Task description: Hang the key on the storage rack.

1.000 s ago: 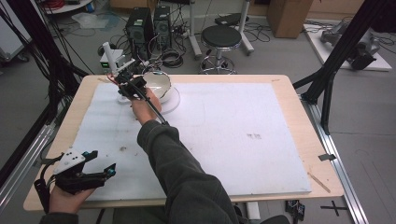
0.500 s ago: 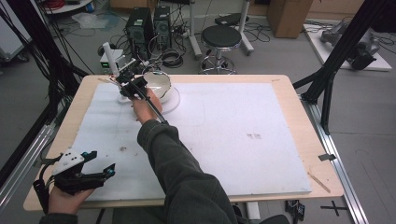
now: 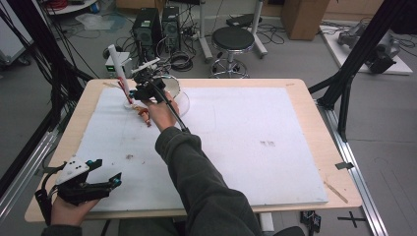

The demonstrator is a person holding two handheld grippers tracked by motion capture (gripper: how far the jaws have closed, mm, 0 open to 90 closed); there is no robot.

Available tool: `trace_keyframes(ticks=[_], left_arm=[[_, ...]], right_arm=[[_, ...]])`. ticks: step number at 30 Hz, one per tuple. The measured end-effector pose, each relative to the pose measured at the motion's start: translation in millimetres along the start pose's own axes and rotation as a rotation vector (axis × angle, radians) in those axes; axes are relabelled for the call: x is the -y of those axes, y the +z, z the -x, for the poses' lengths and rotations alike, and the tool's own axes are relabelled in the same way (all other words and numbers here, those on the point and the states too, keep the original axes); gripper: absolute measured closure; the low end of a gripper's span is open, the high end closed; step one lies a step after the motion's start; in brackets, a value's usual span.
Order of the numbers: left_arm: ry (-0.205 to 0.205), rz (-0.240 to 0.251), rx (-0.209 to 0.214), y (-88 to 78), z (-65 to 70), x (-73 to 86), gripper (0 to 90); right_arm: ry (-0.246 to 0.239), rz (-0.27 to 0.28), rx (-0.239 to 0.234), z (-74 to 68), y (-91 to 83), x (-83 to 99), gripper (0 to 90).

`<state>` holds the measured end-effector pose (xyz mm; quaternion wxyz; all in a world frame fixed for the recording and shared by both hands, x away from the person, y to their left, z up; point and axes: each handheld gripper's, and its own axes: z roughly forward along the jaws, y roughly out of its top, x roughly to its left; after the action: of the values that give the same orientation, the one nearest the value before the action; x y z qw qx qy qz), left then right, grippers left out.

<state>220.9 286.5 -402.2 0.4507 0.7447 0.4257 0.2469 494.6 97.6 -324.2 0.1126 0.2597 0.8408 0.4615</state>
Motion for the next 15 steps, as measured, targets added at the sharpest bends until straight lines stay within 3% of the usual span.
trace_keyframes(ticks=[2, 5, 15], left_arm=[[0.001, -0.002, -0.001, 0.4, 0.9, 0.0, 17.9], [0.003, -0.003, 0.001, 0.7, 1.8, 0.1, 17.9], [0.006, -0.01, 0.002, 1.2, 1.5, 0.5, 17.9]], right_arm=[[-0.007, 0.019, 0.004, 2.5, -7.2, 4.7, 65.5], [0.032, 0.007, -0.043, 9.9, -14.1, 10.4, 63.3], [0.047, 0.021, -0.117, 21.8, -40.9, 16.3, 56.3]])
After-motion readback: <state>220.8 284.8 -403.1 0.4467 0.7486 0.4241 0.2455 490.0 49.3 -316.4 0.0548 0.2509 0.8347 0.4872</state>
